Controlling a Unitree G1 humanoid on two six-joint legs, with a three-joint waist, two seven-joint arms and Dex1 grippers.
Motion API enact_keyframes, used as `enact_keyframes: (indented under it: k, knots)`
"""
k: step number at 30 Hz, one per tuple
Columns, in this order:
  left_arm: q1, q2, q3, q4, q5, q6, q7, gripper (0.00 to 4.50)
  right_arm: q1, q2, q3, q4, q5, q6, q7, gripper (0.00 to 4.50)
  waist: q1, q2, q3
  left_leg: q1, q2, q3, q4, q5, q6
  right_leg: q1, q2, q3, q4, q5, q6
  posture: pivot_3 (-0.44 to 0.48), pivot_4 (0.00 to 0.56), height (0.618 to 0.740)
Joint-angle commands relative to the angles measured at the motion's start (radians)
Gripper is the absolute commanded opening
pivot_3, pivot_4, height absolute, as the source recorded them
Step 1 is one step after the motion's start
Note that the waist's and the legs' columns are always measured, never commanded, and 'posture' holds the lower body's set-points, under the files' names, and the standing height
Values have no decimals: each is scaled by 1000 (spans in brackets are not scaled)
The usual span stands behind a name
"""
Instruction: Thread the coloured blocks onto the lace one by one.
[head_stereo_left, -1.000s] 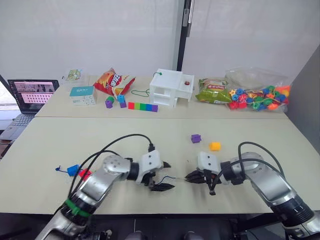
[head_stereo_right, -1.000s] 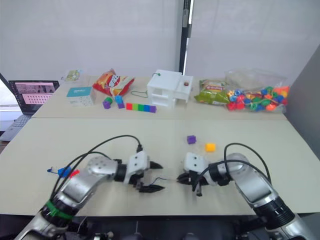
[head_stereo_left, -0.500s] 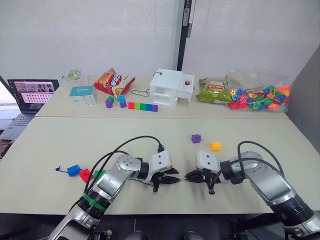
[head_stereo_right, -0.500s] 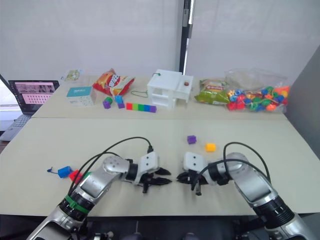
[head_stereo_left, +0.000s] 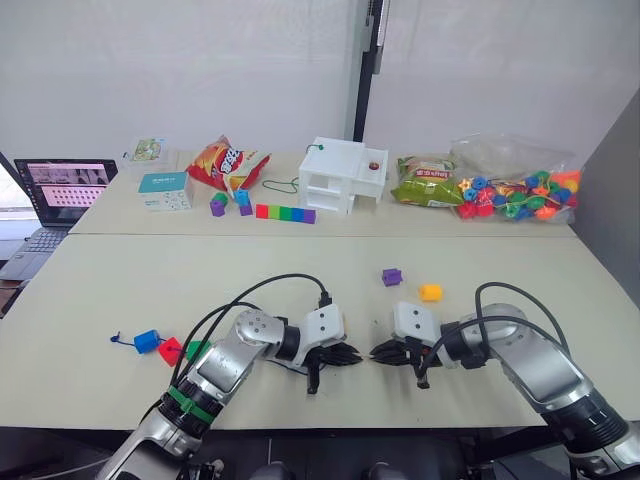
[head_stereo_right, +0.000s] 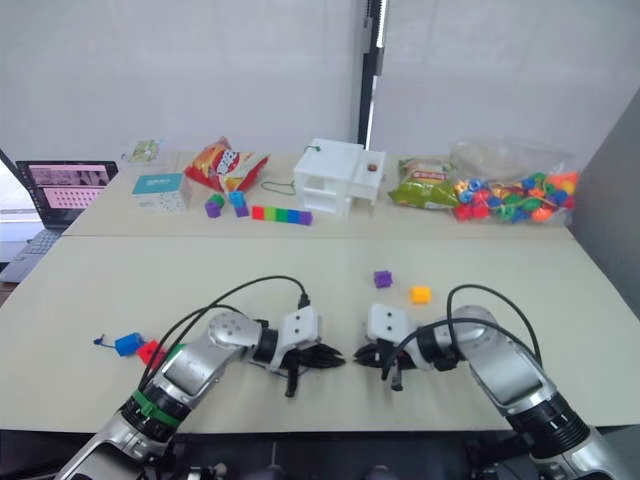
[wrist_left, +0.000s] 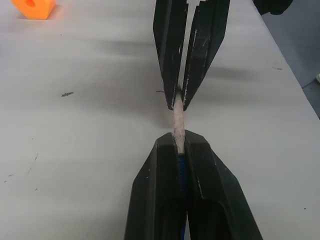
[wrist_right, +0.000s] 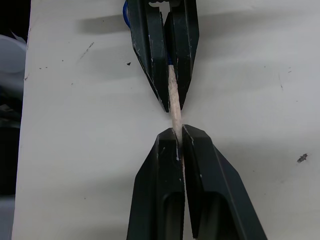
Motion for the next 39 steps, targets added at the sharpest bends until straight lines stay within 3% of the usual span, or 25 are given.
enact_keyframes:
  k: [1, 2, 9, 15, 21, 32, 38, 39]
  knots:
    - [-27, 5, 43, -33, -19, 0, -3, 42, 10, 23, -24, -54, 37, 18, -23, 0, -1, 0, 0, 0, 0, 0, 0, 0, 0, 0, 0, 0, 0, 0, 0, 0, 150, 740]
    - [-27, 10, 44, -32, -19, -2, -5, 42, 12, 29, -32, -57, 35, 19, -39, 0, -1, 0, 0, 0, 0, 0, 0, 0, 0, 0, 0, 0, 0, 0, 0, 0, 150, 740]
    - [-19, 33, 61, -42, -20, -3, -20, 0, 78, 32, -155, -121, 90, 110, -136, 2385, 3, 0, 0, 0, 0, 0, 0, 0, 0, 0, -1, 0, 0, 0, 0, 0, 150, 740]
    - [25, 93, 87, -107, -36, 27, -27, 0, 239, 54, -374, -159, 132, 208, -299, 4420, 1, 0, 0, 0, 0, -1, 0, 0, 0, 0, -1, 0, 0, 0, 0, 0, 150, 740]
    - [100, 174, 140, -217, -75, 98, -30, 0, 294, 244, -517, -202, 104, 305, -617, 4468, -4, 0, 0, 0, 1, 0, -2, 0, 0, -1, 0, 1, 1, 0, 0, 0, 150, 740]
    - [127, 186, 165, -260, -95, 138, 8, 0, 85, 482, -482, 55, -35, 224, -992, 4468, -4, 1, 0, 1, 0, 0, -3, 1, -1, -1, 0, 0, 1, 0, 0, 0, 150, 740]
    - [133, 192, 170, -259, -91, 134, 19, 0, 77, 635, -440, 92, -96, 175, -1156, 4468, -12, 1, 0, 0, 0, 0, -5, 2, -4, -2, 1, 1, 1, 0, 0, 0, 150, 740]
    - [133, 192, 170, -259, -91, 135, 21, 0, 79, 640, -418, 98, -113, 154, -1160, 4229, -13, 1, 0, 1, 0, 0, -5, 2, -4, -1, 0, 1, 1, 0, 0, 0, 150, 740]
